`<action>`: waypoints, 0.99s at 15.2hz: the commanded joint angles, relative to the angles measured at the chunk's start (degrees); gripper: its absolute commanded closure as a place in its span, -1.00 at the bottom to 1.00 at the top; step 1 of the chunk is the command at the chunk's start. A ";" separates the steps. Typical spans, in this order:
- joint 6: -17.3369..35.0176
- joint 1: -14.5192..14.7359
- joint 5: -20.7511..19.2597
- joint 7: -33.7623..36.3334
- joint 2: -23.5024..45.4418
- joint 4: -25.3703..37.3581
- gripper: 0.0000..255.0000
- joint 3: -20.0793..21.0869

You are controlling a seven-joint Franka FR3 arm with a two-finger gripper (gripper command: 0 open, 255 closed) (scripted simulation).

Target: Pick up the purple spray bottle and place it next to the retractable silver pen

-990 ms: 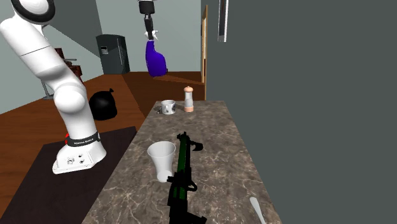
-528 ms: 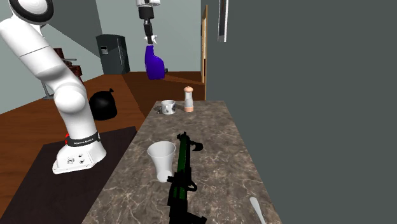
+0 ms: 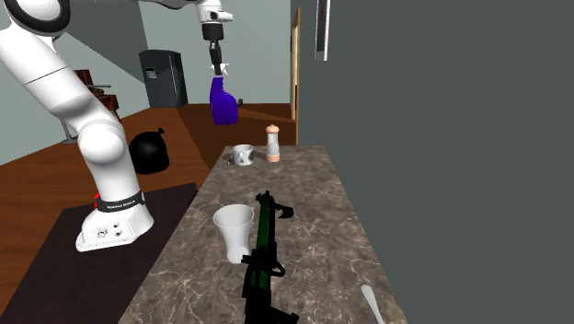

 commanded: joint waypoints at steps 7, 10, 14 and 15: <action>6.02 0.23 0.38 -0.15 -1.72 -7.68 1.00 0.12; 8.29 0.32 0.51 -0.19 -2.17 -10.39 1.00 0.20; 11.32 0.43 0.67 -0.22 -2.60 -13.84 1.00 0.34; 12.08 0.45 0.71 -0.22 -2.67 -14.68 1.00 0.38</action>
